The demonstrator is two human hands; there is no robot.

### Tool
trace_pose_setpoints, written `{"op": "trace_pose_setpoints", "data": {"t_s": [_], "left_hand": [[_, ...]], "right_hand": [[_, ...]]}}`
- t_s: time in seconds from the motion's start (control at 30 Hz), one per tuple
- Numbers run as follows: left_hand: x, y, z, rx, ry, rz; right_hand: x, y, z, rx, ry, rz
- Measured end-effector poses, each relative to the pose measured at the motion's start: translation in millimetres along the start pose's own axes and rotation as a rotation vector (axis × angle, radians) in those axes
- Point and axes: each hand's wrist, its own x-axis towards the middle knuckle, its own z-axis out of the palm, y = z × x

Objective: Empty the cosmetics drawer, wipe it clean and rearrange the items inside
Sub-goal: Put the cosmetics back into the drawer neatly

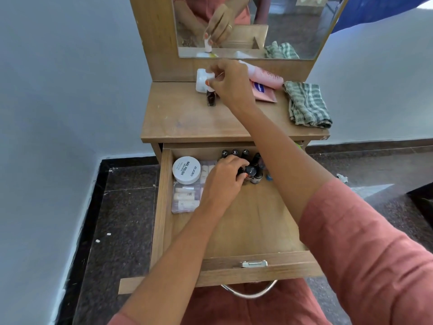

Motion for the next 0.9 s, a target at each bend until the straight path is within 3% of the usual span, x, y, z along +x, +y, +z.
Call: {"op": "trace_pose_setpoints", "data": {"t_s": [0.5,0.9], "left_hand": [[-0.2,-3.9,-4.3,0.000,-0.001,-0.028],[-1.5,-15.2,-9.8,0.001,0.098,-0.053]], "right_hand": [[-54.8,16.5,-68.1,0.045,0.131,-0.022],[-134.1,68.9,-100.1,-0.023,0.039,0.135]]}}
